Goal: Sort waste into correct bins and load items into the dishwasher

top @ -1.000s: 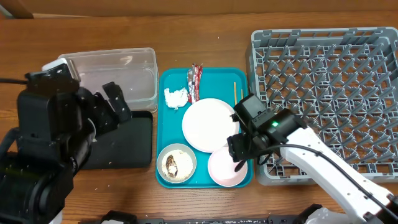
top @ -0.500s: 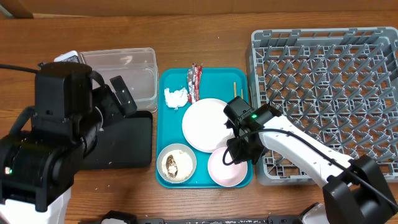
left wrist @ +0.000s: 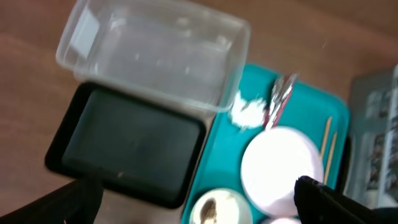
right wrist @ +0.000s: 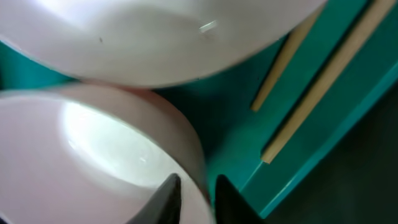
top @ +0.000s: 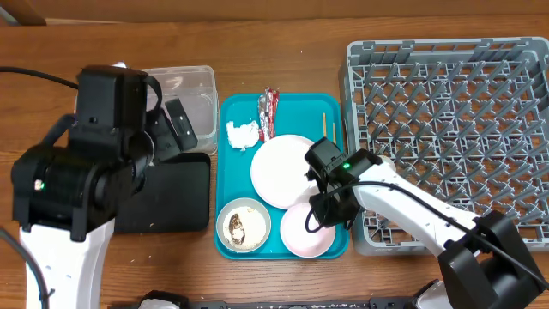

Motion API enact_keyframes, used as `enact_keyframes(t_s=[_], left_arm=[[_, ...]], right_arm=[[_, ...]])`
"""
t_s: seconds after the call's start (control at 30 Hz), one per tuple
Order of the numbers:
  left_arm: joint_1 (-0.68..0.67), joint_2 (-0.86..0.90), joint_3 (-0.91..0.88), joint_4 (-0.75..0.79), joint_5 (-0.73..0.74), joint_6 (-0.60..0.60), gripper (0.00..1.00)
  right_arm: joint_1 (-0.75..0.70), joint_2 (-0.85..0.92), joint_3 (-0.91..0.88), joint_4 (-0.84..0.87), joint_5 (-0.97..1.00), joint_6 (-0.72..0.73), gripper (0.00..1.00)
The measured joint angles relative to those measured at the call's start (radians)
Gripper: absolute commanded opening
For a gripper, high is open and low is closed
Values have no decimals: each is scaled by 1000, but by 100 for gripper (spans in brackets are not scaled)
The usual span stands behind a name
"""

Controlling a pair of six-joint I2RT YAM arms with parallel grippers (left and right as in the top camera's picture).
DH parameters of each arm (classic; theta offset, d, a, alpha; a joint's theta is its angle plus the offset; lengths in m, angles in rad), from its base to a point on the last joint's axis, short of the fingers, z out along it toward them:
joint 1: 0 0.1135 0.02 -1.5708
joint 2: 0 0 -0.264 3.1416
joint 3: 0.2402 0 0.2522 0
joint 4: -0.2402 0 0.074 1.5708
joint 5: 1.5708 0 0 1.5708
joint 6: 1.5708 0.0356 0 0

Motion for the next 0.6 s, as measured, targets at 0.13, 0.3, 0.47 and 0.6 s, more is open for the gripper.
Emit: enact_keyframes(t_s=[0.13,0.3,0.47,0.6], left_arm=[[0,8,0,6,6,0,100],[0,-6,0,45,7,0,100],[0,-79,0,98,5,0,100],[0,-160,1,135,-20,0,100]], right_arm=[[5,0,-8,-11,0,20,4],[5,-14,21,-70,26,55,4],[5,-95,104,-134,92,96,4],[3,-209,208,-196,233,168,4]])
